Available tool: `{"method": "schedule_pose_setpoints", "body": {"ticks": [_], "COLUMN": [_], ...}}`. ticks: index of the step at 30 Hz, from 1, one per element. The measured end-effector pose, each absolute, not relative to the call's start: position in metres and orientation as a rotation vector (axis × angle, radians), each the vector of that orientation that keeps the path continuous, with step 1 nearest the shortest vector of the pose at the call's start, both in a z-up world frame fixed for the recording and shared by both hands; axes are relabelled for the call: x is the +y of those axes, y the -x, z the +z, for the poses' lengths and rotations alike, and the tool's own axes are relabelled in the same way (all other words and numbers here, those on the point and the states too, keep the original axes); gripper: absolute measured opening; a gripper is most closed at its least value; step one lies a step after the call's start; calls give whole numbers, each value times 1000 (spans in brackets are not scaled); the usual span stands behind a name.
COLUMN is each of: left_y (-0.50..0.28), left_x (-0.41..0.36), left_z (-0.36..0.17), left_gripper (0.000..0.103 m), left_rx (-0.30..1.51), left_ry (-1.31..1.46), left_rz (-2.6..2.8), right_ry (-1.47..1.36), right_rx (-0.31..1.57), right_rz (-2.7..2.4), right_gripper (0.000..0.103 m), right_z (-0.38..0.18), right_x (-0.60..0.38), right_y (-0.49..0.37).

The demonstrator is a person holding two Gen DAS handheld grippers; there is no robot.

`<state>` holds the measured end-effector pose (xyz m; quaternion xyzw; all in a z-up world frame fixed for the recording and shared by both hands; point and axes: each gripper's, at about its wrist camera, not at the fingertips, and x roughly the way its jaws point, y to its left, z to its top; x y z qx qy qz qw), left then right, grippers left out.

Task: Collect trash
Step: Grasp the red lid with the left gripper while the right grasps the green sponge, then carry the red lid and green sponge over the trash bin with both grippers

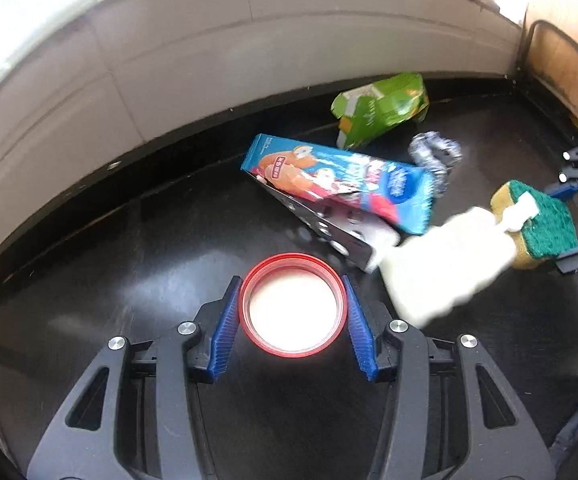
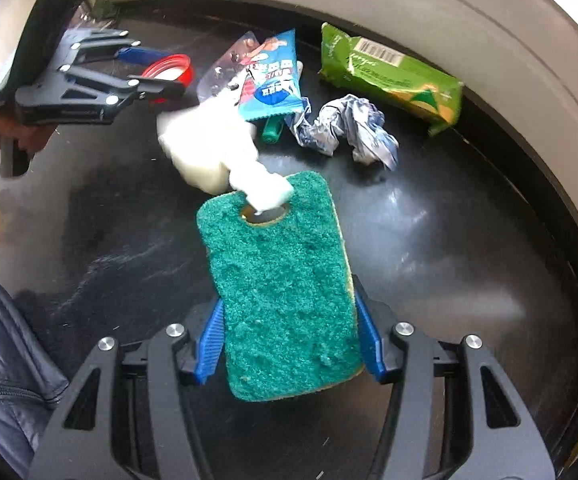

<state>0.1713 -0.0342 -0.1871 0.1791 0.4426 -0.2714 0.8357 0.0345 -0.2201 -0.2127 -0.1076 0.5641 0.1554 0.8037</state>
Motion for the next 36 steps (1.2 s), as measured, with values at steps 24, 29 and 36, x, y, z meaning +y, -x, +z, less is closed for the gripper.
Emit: {"method": "schedule_pose_setpoints", "body": {"ticks": [24, 29, 36], "left_y": [4, 12, 23], "left_x": [-23, -11, 51], "left_z": [-121, -111, -97], "left_gripper": [49, 49, 49], "left_rx": [926, 912, 901], "left_ry": [-315, -281, -189], "left_rz": [-428, -363, -180], "right_ry": [75, 105, 168], "right_rx": [1077, 1053, 1009], "right_rz": [141, 183, 375], "right_gripper": [56, 56, 56], "right_z": [-154, -141, -117], "right_x": [-210, -191, -118], "right_y": [99, 97, 71]}}
